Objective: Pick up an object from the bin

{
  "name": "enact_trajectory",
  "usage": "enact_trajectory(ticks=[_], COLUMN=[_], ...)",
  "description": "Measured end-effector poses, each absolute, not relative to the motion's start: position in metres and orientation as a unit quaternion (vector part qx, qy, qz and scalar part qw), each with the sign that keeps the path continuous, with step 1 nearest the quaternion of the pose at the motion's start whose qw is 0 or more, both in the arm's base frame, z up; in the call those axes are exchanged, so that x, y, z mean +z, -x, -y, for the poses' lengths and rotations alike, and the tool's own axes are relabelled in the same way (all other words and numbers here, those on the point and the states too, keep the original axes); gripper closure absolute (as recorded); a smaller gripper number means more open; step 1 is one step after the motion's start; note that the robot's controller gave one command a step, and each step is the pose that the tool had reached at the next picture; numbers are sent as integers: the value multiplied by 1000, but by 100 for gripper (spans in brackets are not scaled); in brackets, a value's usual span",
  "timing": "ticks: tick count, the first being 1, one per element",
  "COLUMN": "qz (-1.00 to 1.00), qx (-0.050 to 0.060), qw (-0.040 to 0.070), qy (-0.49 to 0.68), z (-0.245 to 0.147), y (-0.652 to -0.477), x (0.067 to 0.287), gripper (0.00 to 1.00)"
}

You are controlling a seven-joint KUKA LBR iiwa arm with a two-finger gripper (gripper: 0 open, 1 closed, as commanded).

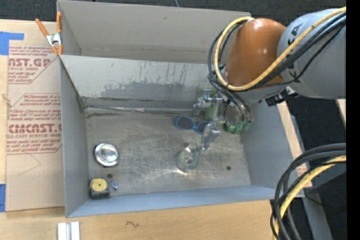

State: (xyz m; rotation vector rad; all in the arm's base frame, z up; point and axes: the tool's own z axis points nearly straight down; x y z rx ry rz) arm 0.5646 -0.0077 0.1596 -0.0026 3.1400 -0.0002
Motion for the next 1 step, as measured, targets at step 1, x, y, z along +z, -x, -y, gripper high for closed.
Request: enact_trajectory(ticks=[1], qz=[-999], qx=[1], qw=[2], qy=[-33], z=[-15], y=[-565], x=[179], gripper=[0])
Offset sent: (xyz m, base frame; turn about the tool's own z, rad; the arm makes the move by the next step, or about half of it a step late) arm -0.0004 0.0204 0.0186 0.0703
